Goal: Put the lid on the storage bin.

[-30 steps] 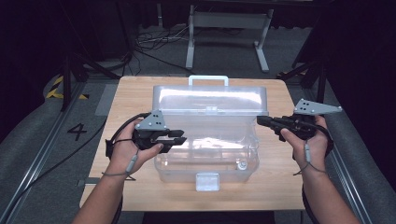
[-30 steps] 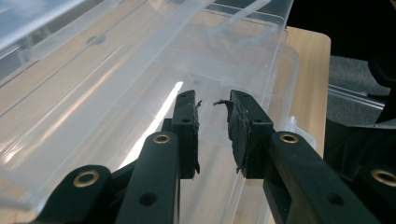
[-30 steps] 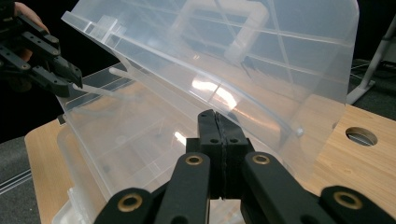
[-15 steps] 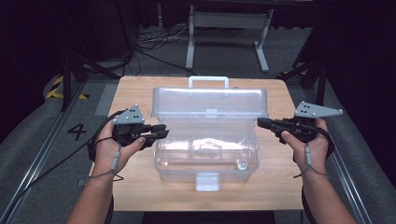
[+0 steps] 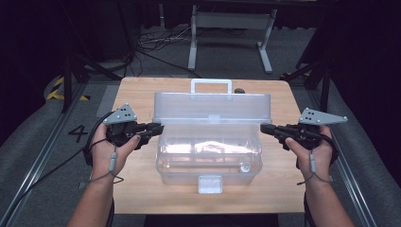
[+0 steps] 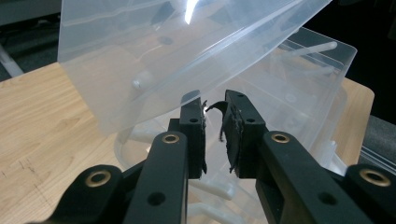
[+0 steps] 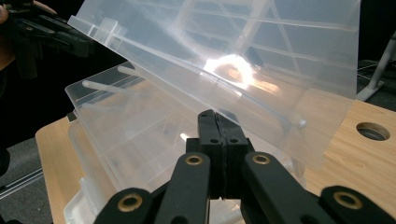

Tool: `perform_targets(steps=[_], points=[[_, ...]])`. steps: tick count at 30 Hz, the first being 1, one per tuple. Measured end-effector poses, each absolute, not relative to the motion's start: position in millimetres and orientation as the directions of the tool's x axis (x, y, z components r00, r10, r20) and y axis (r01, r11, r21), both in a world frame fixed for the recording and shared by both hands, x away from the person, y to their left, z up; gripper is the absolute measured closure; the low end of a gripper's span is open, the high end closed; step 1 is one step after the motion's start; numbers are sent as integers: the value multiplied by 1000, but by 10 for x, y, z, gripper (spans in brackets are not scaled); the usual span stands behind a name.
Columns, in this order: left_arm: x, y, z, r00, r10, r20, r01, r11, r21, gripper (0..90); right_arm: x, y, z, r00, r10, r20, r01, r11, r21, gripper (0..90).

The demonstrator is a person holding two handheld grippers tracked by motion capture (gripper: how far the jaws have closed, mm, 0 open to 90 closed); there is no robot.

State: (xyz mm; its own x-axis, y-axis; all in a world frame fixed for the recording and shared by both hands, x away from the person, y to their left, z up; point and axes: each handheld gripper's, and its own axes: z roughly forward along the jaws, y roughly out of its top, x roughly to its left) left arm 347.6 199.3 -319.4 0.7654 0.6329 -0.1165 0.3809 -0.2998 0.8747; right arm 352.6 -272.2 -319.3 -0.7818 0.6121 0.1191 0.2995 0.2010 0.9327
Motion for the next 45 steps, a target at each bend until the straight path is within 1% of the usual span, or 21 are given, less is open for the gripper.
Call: perform_targets(steps=[15,27,37,41,45], points=[[3429,1990,-3211,756,642,-126,390,-288,875,777,3495,-2744,-3206,-782,609,131,307,194,932,900],[3375,1992,-3253,754,644,-132,421,-319,849,789,3444,-2738,-3230,-794,594,129,337,253,907,900],[3357,1985,-3259,748,651,-130,446,-348,825,798,3414,-2742,-3249,-789,602,122,358,289,888,900],[3348,1975,-3259,745,655,-127,455,-360,814,813,3399,-2744,-3251,-785,609,112,367,312,877,900],[3341,1971,-3262,739,661,-131,470,-367,803,854,3384,-2741,-3254,-784,612,103,372,330,868,900]])
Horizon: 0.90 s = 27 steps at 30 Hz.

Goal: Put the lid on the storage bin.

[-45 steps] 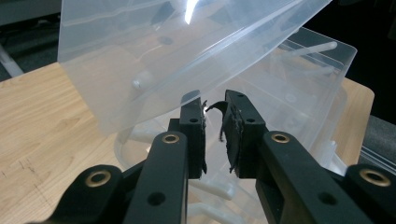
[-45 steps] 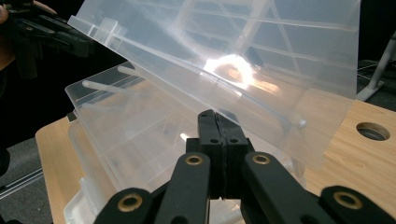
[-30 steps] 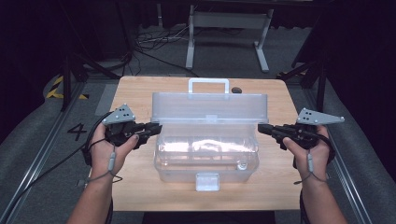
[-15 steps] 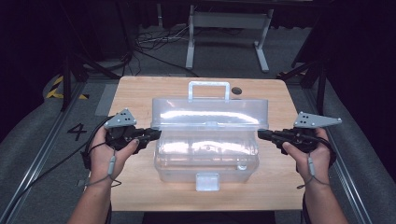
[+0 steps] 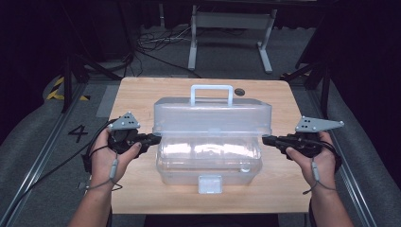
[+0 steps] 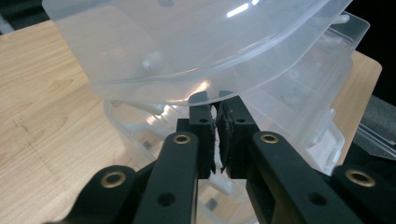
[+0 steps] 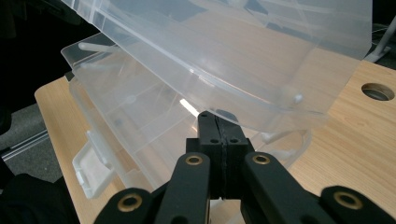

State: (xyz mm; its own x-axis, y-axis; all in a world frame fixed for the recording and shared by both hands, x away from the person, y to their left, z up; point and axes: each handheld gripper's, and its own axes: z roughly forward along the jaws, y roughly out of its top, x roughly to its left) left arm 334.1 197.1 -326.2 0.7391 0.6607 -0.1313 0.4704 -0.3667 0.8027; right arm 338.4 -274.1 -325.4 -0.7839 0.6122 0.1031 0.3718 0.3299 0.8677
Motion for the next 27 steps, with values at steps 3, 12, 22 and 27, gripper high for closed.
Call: perform_targets(steps=[3,12,22,27], points=[[3336,1971,-3261,735,664,-135,480,-370,795,882,3378,-2740,-3257,-785,611,101,376,341,862,900],[3311,1945,-3257,732,670,-123,503,-410,761,896,3357,-2722,-3265,-791,604,96,395,384,835,900],[3298,1936,-3275,738,662,-128,519,-436,736,896,3348,-2708,-3285,-797,595,101,414,417,809,900],[3297,1926,-3290,743,654,-138,528,-449,721,896,3343,-2699,-3292,-800,590,106,424,432,796,900]])
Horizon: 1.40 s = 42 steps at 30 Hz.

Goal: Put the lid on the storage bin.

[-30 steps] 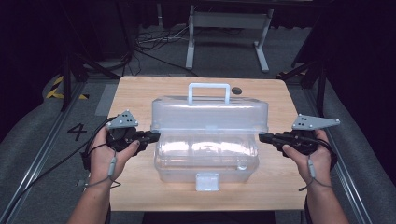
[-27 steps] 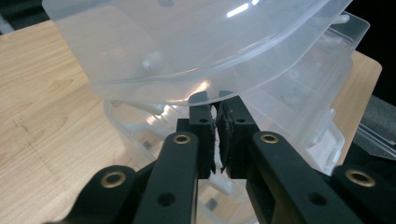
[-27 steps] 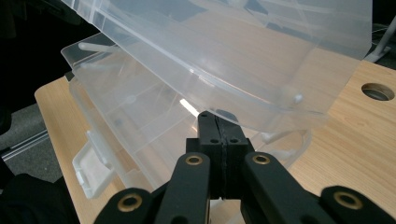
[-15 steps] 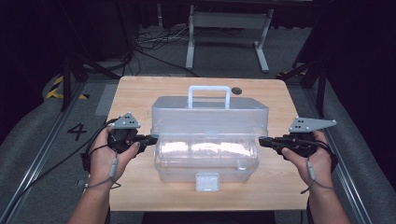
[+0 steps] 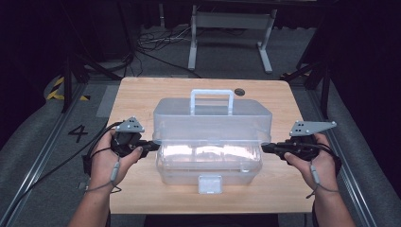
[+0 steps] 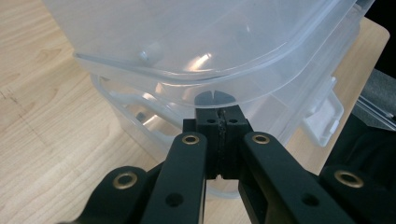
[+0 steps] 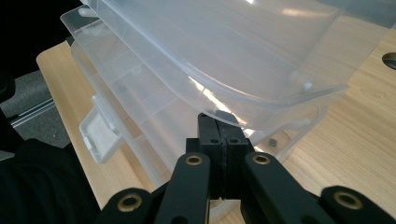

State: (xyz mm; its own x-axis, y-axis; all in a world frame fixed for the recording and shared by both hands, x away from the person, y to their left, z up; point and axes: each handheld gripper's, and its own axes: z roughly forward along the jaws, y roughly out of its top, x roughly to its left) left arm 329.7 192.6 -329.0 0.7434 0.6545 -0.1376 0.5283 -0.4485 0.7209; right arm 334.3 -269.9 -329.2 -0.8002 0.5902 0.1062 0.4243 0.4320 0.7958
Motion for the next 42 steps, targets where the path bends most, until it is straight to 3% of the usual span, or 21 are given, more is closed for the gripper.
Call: perform_targets(steps=[42], points=[[3325,1883,-3404,801,585,-130,543,-618,568,882,3339,-2644,-3403,-827,550,112,483,595,642,900]])
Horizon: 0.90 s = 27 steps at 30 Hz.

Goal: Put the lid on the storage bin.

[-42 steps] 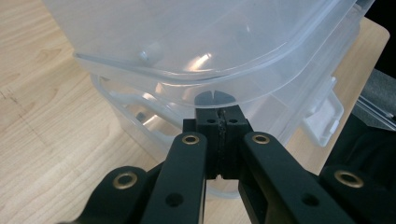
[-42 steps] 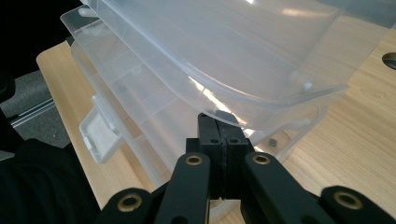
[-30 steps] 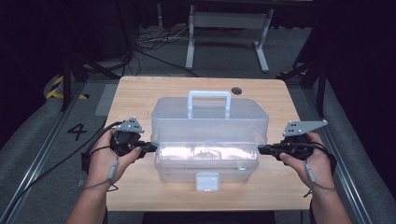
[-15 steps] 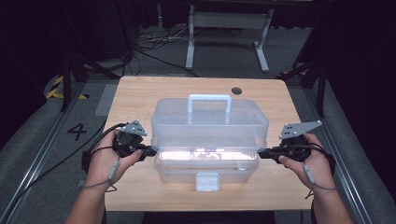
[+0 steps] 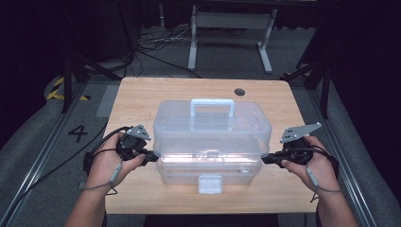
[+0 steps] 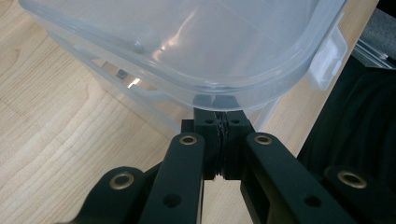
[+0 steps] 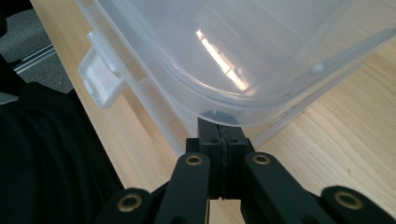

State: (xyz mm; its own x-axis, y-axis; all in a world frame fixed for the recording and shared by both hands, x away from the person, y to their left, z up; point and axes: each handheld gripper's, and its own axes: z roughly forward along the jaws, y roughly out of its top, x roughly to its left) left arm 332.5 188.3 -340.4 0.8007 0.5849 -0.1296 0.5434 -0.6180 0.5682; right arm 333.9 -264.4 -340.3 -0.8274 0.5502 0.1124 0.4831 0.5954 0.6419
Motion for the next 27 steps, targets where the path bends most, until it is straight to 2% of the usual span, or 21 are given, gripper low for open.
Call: perform_targets(steps=[27], points=[[3301,1830,-3460,817,555,-153,554,-686,471,875,3344,-2620,-3472,-840,532,108,495,667,557,900]])
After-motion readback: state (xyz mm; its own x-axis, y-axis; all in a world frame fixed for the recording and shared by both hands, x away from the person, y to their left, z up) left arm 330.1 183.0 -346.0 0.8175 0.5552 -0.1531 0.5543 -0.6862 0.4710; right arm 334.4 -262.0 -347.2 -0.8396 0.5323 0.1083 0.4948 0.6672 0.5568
